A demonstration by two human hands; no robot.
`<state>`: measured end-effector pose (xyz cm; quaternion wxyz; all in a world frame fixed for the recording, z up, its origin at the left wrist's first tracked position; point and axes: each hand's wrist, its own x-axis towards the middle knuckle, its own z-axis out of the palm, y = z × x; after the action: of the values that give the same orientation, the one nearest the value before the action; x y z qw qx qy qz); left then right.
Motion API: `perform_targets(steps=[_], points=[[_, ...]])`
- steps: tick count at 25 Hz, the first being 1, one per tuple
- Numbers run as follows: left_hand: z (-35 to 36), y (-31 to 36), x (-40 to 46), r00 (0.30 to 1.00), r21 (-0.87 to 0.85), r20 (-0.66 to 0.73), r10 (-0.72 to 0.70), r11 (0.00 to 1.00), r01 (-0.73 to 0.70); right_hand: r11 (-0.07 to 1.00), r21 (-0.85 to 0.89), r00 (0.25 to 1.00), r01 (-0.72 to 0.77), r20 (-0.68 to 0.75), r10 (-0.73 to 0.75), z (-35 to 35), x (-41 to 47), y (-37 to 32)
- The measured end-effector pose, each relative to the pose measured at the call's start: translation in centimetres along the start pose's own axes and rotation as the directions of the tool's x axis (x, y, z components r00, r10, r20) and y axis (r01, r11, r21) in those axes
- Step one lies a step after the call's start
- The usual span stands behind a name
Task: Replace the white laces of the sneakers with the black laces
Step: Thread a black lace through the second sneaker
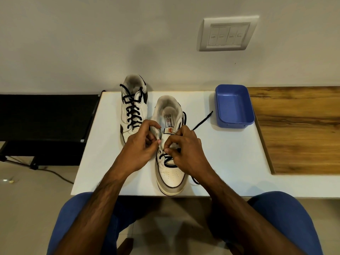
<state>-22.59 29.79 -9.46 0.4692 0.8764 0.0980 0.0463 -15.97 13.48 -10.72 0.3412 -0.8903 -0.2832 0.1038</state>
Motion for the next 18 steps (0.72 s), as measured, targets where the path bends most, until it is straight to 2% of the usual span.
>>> perform_targets(steps=[5,9,11,13,16,18], points=[[-0.2,0.0,-0.2,1.000,-0.012,0.022,0.015,1.000,-0.015,0.998,-0.057,1.000,-0.027,0.001,0.027,0.3,-0.2,-0.4],[-0.9,-0.8,-0.7,0.992,-0.049,0.118,-0.055,0.997,0.061,0.997,-0.053,0.996,-0.063,0.053,0.066,0.0,-0.2,-0.2],[-0.8,-1.3,-0.8,0.987,0.082,0.158,-0.022,0.997,0.009,0.997,-0.048,0.996,-0.066,0.062,0.069,0.0,-0.4,-0.2],[-0.5,-1.6,-0.7,0.985,0.229,0.156,0.072,0.968,-0.107,0.996,-0.004,0.993,-0.091,0.075,0.091,-0.1,-0.4,-0.1],[-0.3,-1.4,-0.4,0.972,0.305,0.164,0.167,0.929,-0.211,0.993,0.042,0.989,-0.113,0.100,0.108,-0.3,-0.4,0.1],[-0.5,-1.4,-0.5,0.960,0.389,0.192,0.205,0.882,-0.266,0.996,0.010,0.991,-0.091,0.101,0.090,-0.4,-0.3,0.2]])
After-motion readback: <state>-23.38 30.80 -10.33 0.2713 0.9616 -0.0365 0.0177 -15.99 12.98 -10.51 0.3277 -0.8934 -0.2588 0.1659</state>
